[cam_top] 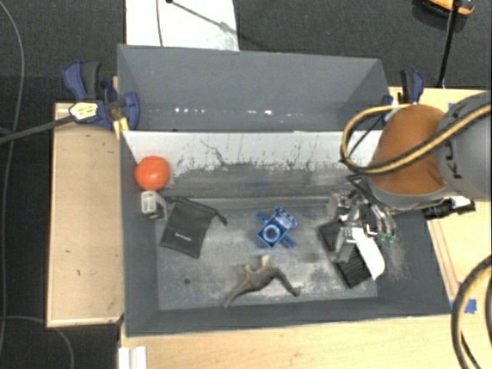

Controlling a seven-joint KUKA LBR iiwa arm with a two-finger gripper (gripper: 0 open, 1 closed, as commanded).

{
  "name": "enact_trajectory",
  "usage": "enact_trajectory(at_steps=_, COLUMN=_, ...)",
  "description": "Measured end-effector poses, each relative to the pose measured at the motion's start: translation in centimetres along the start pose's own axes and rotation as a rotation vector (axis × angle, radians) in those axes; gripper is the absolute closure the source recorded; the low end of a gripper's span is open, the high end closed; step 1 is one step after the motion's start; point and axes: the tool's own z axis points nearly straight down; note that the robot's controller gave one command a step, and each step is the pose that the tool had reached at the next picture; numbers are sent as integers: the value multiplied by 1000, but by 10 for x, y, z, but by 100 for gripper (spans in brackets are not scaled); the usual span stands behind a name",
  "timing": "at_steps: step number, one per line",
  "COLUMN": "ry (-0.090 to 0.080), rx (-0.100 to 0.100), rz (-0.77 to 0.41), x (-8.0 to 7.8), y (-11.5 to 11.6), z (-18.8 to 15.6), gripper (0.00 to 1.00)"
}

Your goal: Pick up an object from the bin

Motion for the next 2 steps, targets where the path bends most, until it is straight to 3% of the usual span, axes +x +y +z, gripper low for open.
enact_trajectory(at_steps=1, ry=-6, rx=-1, rz=-195, x=-11, y=37, z=9, gripper=0)
enact_trajectory(at_steps=2, ry=-3, rx=-2, rz=-6, x=-4, y=41, z=19, gripper=0)
